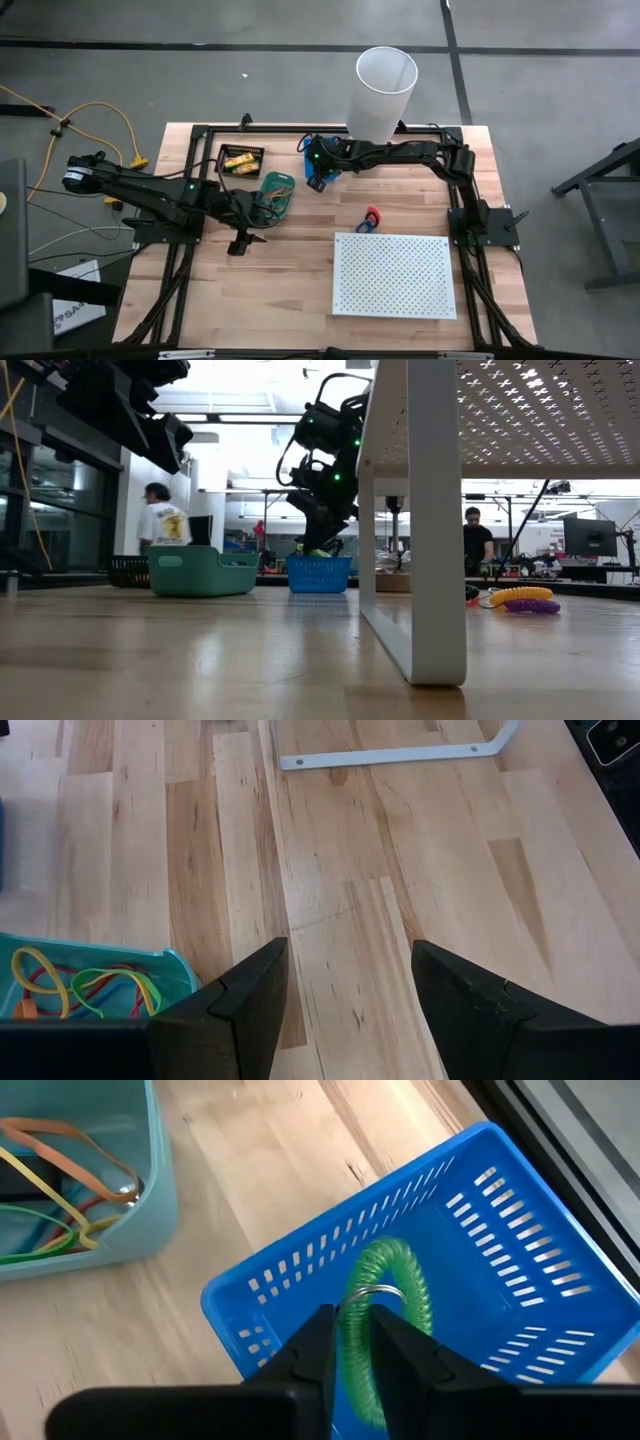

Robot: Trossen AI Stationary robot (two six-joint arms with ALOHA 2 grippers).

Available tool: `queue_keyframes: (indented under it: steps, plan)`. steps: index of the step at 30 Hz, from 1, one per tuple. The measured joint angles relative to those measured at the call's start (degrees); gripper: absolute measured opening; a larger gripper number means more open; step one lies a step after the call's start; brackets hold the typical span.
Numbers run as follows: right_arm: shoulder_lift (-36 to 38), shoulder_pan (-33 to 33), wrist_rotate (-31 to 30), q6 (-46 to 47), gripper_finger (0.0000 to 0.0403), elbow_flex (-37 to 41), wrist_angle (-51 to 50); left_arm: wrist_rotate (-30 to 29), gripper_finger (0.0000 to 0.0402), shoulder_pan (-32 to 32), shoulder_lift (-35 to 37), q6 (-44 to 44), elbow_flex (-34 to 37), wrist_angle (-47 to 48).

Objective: Pick & Place Office Desk Supplies
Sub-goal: Put the green spring keychain into the blue bin, then put the blue spring keychain into the blue bin

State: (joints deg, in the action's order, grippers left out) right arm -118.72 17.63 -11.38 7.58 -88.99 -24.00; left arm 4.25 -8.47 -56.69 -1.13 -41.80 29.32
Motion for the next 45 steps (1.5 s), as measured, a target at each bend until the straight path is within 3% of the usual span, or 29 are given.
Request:
queue_keyframes:
  steps: [13, 24, 35, 45]
  plan:
    - [0.02, 0.00, 1.50, 0.08, 0.0063, 0.00, 0.38, 0.00, 0.0207, -0.02, 0.00, 0.00, 0.00, -0.02]
    - [0.09, -1.01, 11.86, -5.30, 0.0063, -0.01, 3.64, 0.00, 0.0207, -0.02, 0.00, -0.39, 0.00, -0.02]
    - [2.40, -3.55, 11.27, -9.25, 0.0063, 0.00, 1.14, 0.00, 0.0207, -0.02, 0.02, -0.17, 0.00, -0.07]
    - [6.80, -4.74, 11.50, 2.82, 0.0063, -0.10, -12.06, 0.00, 0.0207, -0.02, 0.00, -0.02, 0.02, -0.26]
